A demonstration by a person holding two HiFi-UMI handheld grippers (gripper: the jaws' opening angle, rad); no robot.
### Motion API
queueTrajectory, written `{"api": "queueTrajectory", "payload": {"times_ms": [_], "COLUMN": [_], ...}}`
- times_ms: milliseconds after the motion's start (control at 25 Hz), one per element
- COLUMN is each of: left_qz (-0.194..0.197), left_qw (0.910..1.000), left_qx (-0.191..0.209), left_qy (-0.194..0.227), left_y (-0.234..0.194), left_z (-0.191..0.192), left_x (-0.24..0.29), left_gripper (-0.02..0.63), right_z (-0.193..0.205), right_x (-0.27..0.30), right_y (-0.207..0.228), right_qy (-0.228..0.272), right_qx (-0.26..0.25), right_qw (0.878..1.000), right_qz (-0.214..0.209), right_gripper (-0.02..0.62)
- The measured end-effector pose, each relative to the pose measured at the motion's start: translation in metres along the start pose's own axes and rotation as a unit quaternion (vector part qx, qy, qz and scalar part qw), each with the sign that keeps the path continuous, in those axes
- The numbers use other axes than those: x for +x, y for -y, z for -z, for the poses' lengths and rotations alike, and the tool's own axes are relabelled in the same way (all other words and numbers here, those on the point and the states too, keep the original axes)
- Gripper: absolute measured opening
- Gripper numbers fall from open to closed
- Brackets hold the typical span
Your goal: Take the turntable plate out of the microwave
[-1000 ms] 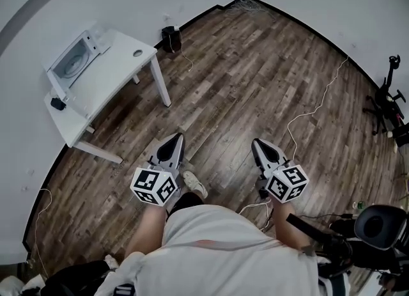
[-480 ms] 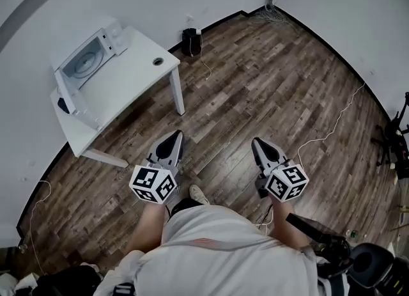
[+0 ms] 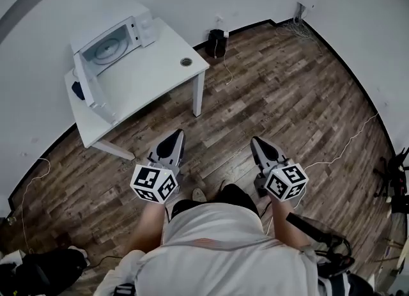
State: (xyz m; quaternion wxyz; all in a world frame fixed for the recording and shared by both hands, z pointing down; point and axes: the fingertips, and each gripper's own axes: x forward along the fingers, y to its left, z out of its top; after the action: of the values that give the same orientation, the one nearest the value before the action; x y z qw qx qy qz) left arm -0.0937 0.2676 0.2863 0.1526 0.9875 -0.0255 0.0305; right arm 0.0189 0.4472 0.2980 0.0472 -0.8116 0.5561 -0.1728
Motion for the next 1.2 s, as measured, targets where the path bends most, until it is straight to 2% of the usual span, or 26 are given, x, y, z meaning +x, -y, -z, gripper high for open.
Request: {"api": "queueTrajectory", "payload": {"times_ms": [400,600,960,1200], "left_qz": [-0.092,-0.129,-0.186,-0.236], "left_qw": [0.9952,0.9909,0.9814,0.9699], "left_qx": [-0.018,-0.016,-0.018,-0.014], "left_qy": [0.030,0.035,0.043,0.058], "left_y": [-0.074,-0.111,-0.154,-0.174], "left_z": [-0.008,-0.020,-0.048,-0.067], "left_x": [-0.017,-0.003,0.064,0.118], "left_gripper": [0.011,0.011,0.011,0.011], "right_z": [-0.010,-0.022,-0.062,-0.092], "right_x": [0.108,0.165,0.252,0.313], "right_y": [-0.032,-0.035,0.011,0.050], "right_qy": [-0.035,-0.042,-0.052,-0.060], "right_qx": [-0.032,-0.038,-0.038,-0.045], "right_qw": [0.994,0.988,0.978,0.965], "right_qz": [-0.103,-0.146,-0.200,-0.252], "right_gripper": [-0.005,-0.005,-0.005,-0.005]}}
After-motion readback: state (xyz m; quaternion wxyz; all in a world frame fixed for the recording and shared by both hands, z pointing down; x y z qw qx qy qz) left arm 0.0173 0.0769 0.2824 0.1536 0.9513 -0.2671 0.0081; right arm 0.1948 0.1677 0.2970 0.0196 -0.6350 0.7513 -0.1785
